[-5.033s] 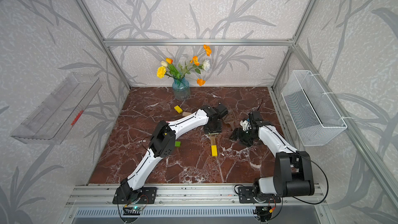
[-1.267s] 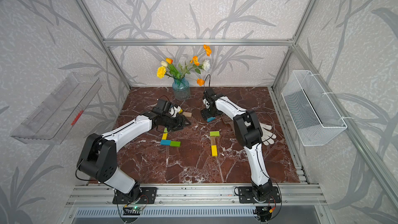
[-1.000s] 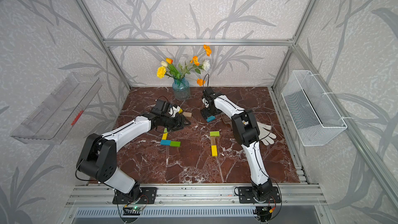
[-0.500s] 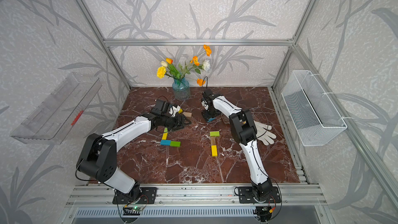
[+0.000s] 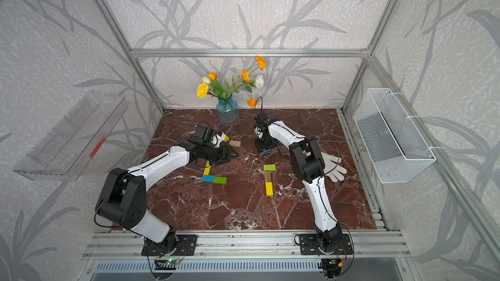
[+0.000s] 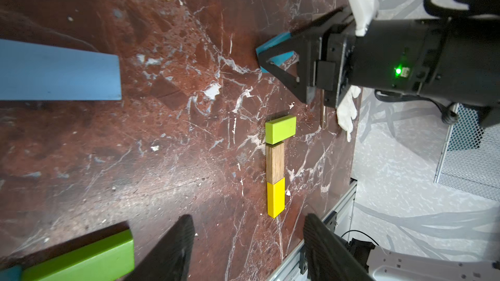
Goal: Assemble the letter c with building blocks
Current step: Pick up the building block from the center of the board, then assemble the building block at the center of the board.
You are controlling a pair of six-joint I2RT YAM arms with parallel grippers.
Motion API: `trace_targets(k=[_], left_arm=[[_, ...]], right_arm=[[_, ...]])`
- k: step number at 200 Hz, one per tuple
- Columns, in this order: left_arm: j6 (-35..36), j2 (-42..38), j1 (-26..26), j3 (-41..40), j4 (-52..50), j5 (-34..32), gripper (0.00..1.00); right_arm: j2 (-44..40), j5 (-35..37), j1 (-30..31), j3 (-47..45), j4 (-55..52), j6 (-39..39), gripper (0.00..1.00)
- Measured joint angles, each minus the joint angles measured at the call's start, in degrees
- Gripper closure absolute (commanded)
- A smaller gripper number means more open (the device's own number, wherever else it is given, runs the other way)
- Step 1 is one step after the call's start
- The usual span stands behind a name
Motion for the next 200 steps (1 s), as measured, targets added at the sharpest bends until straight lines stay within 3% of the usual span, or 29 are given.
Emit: trace_targets(k=[74, 200], left_arm=[[-0.2, -3.9, -1.2, -1.2, -4.7, -3.1, 0.36], [-3.9, -3.9, -12.5, -3.7, -4.9, -8.3, 0.46]], right_arm=[[-18.9, -0.3, 2.2, -16.7, 2.3, 9.1, 0.40], [-48.0, 2.0, 10.4, -48.2, 1.3, 28.9, 0.40]])
